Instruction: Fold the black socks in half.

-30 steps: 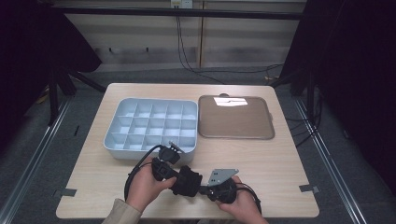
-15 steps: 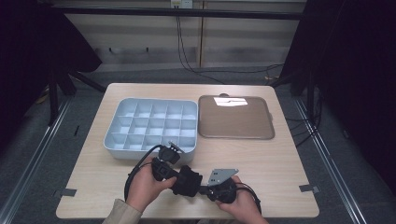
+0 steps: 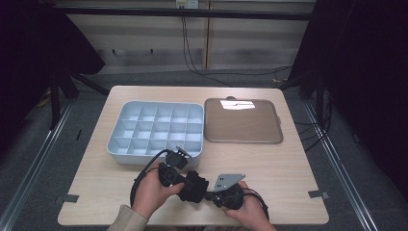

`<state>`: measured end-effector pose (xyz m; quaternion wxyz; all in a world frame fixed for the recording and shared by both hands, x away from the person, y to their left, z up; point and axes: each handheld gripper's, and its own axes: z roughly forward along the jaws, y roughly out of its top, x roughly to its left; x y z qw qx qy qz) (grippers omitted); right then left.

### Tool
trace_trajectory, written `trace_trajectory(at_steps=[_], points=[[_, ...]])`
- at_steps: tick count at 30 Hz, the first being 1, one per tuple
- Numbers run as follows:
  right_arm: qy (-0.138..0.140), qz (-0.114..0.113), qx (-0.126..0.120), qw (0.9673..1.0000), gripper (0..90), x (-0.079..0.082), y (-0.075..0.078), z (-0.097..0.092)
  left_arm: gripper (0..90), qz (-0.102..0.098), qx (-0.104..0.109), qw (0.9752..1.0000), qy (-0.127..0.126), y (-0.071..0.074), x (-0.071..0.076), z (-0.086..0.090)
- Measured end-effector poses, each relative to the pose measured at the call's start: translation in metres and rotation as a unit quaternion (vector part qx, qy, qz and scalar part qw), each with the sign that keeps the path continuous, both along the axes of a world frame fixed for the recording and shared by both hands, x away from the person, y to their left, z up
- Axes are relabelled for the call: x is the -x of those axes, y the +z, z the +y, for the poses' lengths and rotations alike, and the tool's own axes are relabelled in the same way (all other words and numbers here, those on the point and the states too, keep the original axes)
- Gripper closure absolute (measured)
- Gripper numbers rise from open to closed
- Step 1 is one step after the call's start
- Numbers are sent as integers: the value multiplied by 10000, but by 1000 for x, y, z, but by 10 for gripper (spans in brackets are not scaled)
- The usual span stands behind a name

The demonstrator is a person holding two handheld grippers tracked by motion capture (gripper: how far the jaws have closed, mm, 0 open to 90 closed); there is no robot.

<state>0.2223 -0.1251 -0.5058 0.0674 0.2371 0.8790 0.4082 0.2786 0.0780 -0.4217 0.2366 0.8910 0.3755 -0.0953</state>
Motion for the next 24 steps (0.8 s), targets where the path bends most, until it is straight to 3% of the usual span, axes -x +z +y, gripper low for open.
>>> trace_trajectory(at_steps=[24], points=[[9, 12, -8, 10000, 900, 0, 0, 1, 808, 93, 36, 9999, 4, -7, -2, -8]])
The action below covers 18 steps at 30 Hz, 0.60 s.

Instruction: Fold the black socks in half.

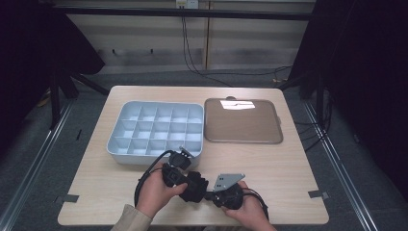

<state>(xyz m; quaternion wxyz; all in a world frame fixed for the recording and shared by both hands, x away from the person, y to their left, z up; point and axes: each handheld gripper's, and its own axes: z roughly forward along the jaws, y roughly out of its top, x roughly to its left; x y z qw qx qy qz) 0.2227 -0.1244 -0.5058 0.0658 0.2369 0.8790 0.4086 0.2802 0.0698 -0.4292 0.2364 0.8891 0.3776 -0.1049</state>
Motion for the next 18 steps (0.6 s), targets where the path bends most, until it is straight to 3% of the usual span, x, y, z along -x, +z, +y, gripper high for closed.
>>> trace_trajectory(at_steps=[18], points=[[10, -32, 14, 10000, 900, 0, 0, 0, 802, 31, 10, 10000, -9, -4, -2, -4]])
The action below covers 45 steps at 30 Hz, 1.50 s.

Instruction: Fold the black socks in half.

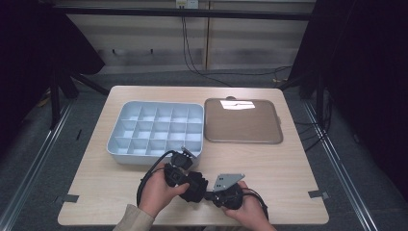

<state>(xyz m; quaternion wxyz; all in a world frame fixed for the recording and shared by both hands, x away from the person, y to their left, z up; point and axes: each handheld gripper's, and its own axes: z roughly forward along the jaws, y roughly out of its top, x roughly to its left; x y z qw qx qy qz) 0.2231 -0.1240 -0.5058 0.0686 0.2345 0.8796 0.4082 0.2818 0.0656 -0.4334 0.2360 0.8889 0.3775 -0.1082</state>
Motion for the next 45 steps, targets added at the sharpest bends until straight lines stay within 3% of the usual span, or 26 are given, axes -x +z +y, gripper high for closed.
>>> trace_trajectory(at_steps=[33, 45], points=[[-18, 31, -12, 10000, 900, 0, 0, 0, 769, 9, -78, 9999, -67, -14, -2, -10], [-24, 43, 20, 10000, 900, 0, 1, -1, 772, 26, -79, 9999, 66, -21, -3, -10]])
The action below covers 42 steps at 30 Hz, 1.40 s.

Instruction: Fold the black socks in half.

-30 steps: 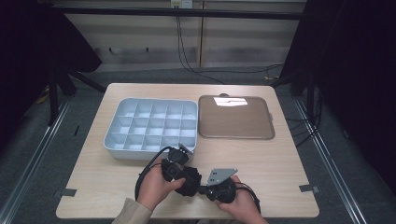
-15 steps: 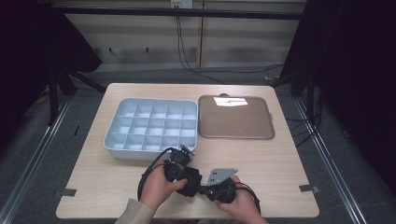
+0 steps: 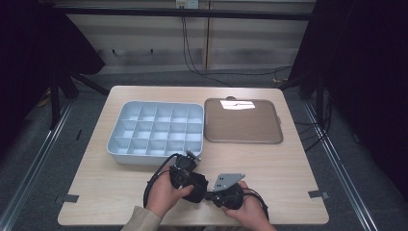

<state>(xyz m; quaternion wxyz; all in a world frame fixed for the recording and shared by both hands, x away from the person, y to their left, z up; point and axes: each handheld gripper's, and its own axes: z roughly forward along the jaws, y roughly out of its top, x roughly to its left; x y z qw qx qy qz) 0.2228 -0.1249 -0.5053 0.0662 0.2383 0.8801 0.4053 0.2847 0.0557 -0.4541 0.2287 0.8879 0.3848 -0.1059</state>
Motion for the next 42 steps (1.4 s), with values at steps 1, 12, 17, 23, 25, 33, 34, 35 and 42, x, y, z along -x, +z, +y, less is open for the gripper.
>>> trace_trajectory(at_steps=[1, 12, 17, 23, 25, 33, 34, 35, 42], points=[[-2, 0, 6, 10000, 900, 0, 0, 0, 772, -1, -2, 10000, 4, 0, 0, 0], [-16, 3, 7, 10000, 900, 0, 0, -1, 761, 0, -27, 10000, 36, 0, 0, 0], [-1, 7, -9, 10000, 900, 0, 0, -1, 724, 24, -32, 10000, 9, 3, -1, 2], [1, 18, -11, 10000, 900, 0, 0, -1, 696, 34, -64, 10000, 20, 8, -3, 4], [1, 14, -13, 10000, 900, 0, 0, -1, 694, 19, -60, 10000, 51, 10, -2, 4], [0, -2, -26, 10000, 900, 0, 0, -1, 688, 13, 31, 10000, 45, 16, -2, 5], [-1, -2, -26, 10000, 900, 0, 0, -1, 688, 11, 24, 10000, 13, 17, -3, 6], [-7, 4, -25, 10000, 900, 0, 0, -1, 684, 23, 38, 10000, 37, 17, -2, 5], [-1, -5, -28, 10000, 900, 0, 0, -1, 670, 34, 54, 10000, 15, 20, -3, 6]])
